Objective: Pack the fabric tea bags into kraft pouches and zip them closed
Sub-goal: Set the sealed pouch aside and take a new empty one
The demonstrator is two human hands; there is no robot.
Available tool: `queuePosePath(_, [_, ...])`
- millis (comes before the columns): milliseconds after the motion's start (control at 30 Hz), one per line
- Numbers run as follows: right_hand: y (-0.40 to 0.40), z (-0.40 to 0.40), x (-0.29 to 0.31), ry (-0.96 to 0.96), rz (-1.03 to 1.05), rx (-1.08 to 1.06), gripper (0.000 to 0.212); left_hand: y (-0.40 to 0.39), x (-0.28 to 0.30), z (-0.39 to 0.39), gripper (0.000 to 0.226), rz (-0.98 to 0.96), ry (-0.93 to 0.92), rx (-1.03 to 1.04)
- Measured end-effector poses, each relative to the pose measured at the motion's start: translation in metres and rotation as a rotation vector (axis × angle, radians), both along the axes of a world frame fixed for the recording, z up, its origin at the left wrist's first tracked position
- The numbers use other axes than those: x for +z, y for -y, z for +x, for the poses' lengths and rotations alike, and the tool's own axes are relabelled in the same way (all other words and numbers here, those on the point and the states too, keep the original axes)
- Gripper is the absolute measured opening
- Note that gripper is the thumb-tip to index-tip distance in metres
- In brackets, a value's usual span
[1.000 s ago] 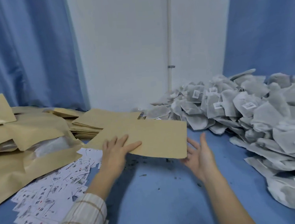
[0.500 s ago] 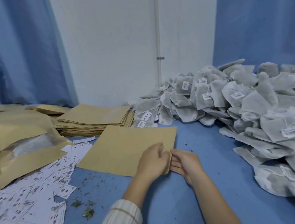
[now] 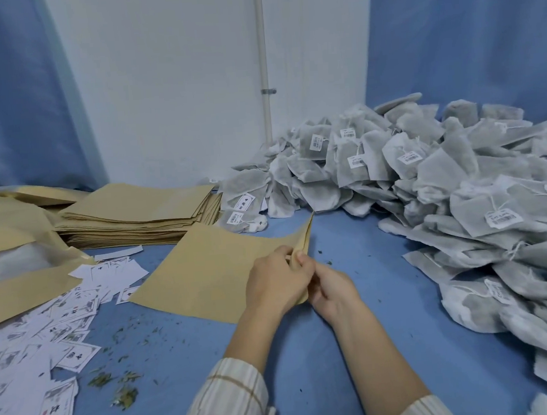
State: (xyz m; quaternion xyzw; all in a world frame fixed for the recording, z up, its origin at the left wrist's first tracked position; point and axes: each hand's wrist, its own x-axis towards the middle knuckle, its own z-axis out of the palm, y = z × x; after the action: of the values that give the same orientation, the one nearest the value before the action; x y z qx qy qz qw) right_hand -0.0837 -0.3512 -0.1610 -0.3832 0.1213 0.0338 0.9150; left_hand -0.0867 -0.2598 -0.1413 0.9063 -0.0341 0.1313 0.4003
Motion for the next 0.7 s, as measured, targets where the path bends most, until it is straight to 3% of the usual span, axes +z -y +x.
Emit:
queuePosePath(367, [-0.015, -0.002, -0.007, 0.044, 0.124, -0.030, 0.020, 0.009, -0.005, 0.004, 0.023, -0.238, -0.017, -0.028])
queuePosePath(467, [-0.012, -0.002, -0.004, 0.026, -0.126, -0.171, 0.025, 0.011, -0.007, 0.002, 0.031, -0.248, -0.021, -0.009])
queuePosePath(600, [-0.002, -0.004, 0.000, -0.003, -0.739, -0.266, 0.044, 0.014, -0.007, -0.001, 0.042, -0.061, -0.027, 0.010])
queuePosePath(700, [0.004, -0.005, 0.000, 0.045, -0.890, -0.227, 0.044, 0.016, -0.006, -0.002, 0.048, 0.044, -0.038, 0.062])
